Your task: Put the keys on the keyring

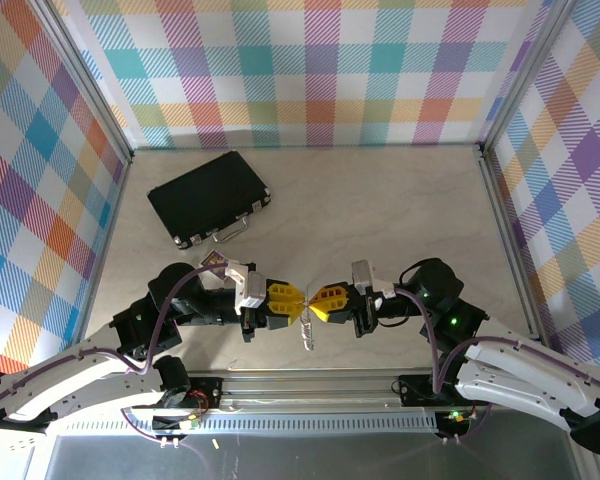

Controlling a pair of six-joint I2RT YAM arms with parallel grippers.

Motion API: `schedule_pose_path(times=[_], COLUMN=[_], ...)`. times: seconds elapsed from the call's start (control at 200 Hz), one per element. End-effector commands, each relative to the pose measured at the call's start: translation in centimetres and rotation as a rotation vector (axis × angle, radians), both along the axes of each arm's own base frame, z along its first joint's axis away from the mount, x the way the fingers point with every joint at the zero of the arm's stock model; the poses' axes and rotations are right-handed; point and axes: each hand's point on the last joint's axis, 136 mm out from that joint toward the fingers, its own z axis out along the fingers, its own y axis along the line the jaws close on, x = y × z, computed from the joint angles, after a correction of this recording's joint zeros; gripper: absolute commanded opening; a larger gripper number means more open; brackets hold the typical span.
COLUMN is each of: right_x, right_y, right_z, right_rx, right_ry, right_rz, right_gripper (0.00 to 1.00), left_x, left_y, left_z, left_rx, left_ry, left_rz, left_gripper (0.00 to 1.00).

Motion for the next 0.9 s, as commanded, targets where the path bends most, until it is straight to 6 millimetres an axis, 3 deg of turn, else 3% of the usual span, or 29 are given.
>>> schedule_pose_path(times=[0.0, 0.24, 0.43, 0.625, 0.695, 0.77, 0.895], right_x=[-0.5, -0.5, -0.4, 0.0, 0.4, 0.8, 1.5], right_y=[-0.1, 0.0, 0.2, 0.4, 0.2, -0.1, -1.2], right_z=[0.9, 0.8, 0.6, 0.2, -0.1, -0.6, -1.4], right_rx=[0.040, 0.036, 0.031, 0.006, -0.024, -0.066, -0.135], right_ry=[-0.021, -0.018, -0.015, -0.005, 0.013, 0.040, 0.073], right_rz=[0.026, 0.029, 0.031, 0.008, -0.018, -0.059, -0.145], right_gripper=[0.00, 0.00, 0.00, 0.00, 0.15, 0.38, 0.57], left_x=[-0.5, -0.5, -0.4, -0.2, 0.4, 1.0, 1.5], left_y=[0.1, -0.1, 0.0, 0.3, 0.4, 0.7, 1.2], left_z=[0.3, 0.2, 0.1, 0.0, -0.2, -0.5, -0.8], left_rx=[-0.026, -0.028, -0.027, -0.024, -0.007, 0.007, 0.010], left_ry=[-0.007, -0.002, -0.006, -0.009, -0.001, 0.000, -0.003], left_rz=[-0.021, -0.022, -0.015, 0.006, 0.044, 0.084, 0.125], left_gripper=[0.18, 0.16, 0.00, 0.00, 0.00, 0.00, 0.00])
